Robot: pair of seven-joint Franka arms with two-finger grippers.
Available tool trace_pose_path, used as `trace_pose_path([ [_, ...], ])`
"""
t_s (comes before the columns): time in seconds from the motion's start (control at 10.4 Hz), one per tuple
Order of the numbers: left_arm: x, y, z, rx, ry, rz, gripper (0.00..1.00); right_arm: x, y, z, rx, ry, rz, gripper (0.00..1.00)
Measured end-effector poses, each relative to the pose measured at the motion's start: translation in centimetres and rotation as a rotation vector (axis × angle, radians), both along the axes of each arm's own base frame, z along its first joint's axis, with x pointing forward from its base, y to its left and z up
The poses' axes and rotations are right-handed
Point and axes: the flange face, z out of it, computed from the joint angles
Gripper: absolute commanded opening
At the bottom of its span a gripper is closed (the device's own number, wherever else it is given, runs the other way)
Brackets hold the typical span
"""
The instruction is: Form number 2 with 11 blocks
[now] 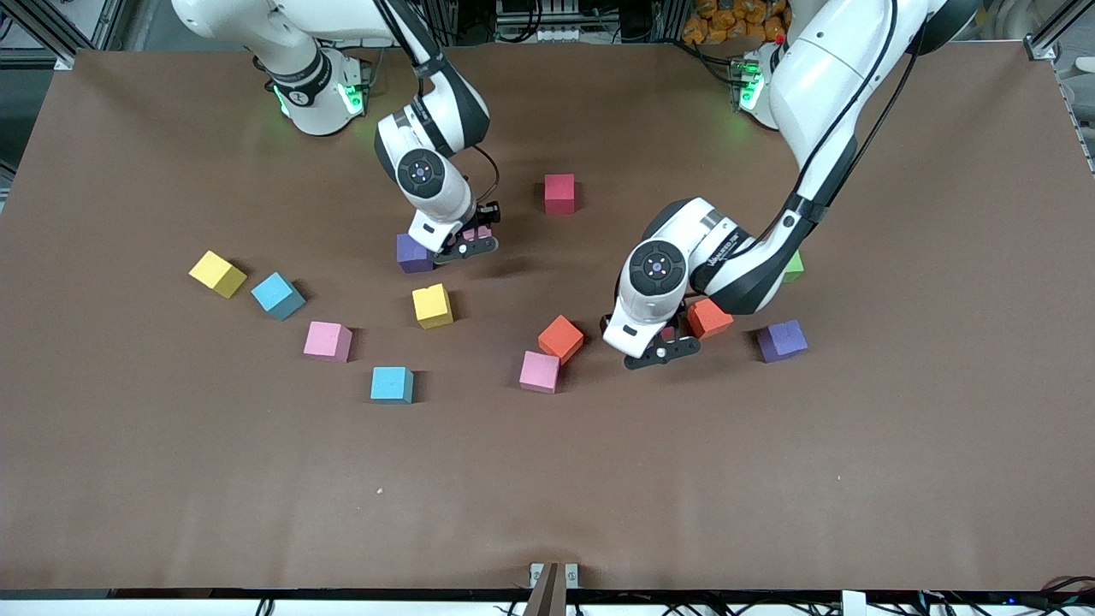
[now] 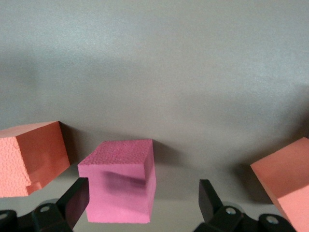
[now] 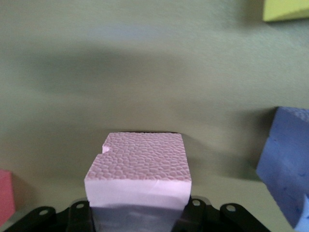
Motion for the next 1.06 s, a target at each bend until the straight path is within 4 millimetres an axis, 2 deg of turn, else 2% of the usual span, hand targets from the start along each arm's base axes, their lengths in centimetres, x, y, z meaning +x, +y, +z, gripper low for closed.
trace_pose_path([
  [0.38, -0.3, 1.9, -1.7, 0.020, 0.039, -0.021, 1.00, -2.5, 3.0, 2.7, 0.079, -0.032, 0.279, 0.21],
  [0.67, -0.6, 2.1, -2.2, 0.025, 0.049, -0.025, 1.00, -3.9, 4.2, 2.8, 0.082, -0.069, 0.551, 0.21],
  [0.96, -1.2, 2.2, -2.8, 0.032, 0.063, -0.023, 1.00, -4.2, 4.5, 2.9, 0.048, -0.116, 0.872, 0.21],
  [1.06, -1.3, 2.2, -3.0, 0.034, 0.068, -0.009, 0.91, -4.5, 4.7, 3.0, 0.056, -0.121, 0.951, 0.21],
])
